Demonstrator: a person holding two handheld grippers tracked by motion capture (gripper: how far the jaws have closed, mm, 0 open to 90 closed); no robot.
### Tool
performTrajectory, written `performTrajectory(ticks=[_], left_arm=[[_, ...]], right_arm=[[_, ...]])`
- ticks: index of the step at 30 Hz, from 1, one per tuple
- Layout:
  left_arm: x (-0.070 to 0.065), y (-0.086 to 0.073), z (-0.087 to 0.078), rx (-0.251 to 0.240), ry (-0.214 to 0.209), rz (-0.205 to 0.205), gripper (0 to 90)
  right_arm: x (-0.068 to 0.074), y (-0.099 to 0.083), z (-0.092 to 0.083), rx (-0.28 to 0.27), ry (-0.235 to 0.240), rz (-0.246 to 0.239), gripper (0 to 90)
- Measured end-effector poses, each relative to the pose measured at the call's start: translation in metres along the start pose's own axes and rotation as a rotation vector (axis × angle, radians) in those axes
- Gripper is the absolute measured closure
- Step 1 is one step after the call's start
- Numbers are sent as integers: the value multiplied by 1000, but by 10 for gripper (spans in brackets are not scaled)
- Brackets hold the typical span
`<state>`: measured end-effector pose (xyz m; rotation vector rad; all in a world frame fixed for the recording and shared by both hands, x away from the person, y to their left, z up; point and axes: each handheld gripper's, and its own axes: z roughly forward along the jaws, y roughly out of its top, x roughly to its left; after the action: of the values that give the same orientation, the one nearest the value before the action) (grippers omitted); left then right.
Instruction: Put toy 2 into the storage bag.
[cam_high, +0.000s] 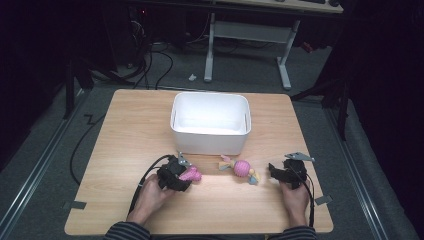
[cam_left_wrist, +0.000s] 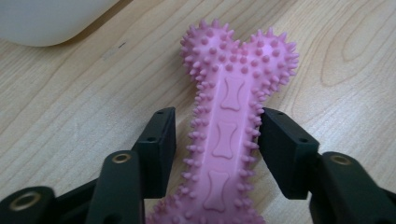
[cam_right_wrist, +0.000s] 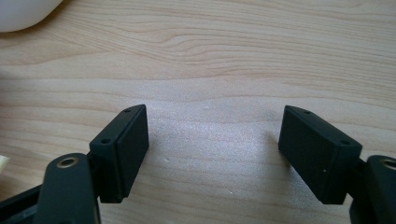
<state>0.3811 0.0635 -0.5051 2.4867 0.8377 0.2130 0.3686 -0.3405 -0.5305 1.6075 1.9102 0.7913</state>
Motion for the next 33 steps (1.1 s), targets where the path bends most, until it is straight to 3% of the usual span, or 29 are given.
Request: performTrajectory(ticks=[2, 15, 22, 33], left_arm=[[-1, 0, 0, -1, -2, 3, 531], [-4, -1, 0, 5, -3, 54, 589], [0, 5, -7, 2, -6, 52, 593], [4, 13, -20, -36, -54, 30, 592]], right_arm=[[0, 0, 0, 0, 0, 0, 247], [1, 0, 0, -3, 5, -5, 260], [1, 0, 0, -2, 7, -7, 260], [1, 0, 0, -2, 9, -10, 260]])
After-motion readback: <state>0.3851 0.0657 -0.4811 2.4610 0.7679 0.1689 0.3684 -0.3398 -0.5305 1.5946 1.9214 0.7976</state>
